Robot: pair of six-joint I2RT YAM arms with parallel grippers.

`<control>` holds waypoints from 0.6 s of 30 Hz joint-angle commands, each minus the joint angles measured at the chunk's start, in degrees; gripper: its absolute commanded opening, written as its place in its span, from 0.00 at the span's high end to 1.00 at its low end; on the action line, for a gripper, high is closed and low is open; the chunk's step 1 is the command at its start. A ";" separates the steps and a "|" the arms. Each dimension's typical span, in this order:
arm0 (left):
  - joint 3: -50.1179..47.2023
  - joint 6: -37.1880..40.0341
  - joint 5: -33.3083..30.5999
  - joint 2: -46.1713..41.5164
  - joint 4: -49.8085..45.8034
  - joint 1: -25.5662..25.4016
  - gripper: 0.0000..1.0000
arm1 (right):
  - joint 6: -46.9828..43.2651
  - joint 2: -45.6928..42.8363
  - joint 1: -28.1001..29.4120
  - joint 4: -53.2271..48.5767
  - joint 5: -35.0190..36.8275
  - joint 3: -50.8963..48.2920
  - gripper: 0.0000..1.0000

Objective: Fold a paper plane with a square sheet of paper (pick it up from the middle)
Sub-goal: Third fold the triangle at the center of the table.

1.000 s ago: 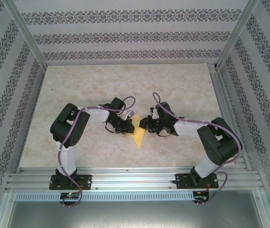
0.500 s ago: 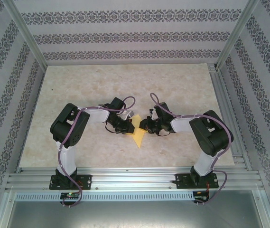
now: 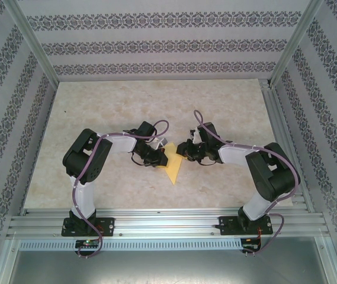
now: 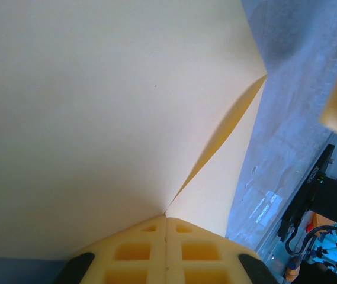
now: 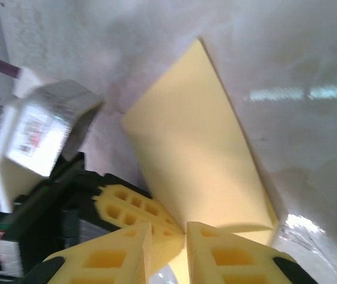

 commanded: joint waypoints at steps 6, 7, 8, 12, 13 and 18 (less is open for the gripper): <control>-0.13 0.91 -2.81 1.53 -2.06 0.39 0.97 | -1.09 3.65 -0.15 1.10 -0.31 0.54 0.77; -0.13 0.96 -2.81 1.47 -2.16 0.36 0.97 | -1.23 4.25 -0.12 1.11 -0.11 0.54 0.77; -0.23 0.96 -2.74 1.36 -2.19 0.39 0.97 | -1.60 4.94 -0.07 0.96 0.35 0.52 0.77; -0.45 0.94 -2.81 1.27 -2.17 0.39 0.97 | -2.92 8.02 -0.25 -0.61 2.16 1.15 0.77; -0.48 1.03 -2.82 1.27 -2.27 0.37 0.97 | -3.38 8.35 -0.20 -1.47 2.95 1.37 0.78; -0.52 0.85 -2.91 1.18 -2.19 0.37 0.97 | -5.09 6.74 -0.26 -6.01 4.74 2.43 0.77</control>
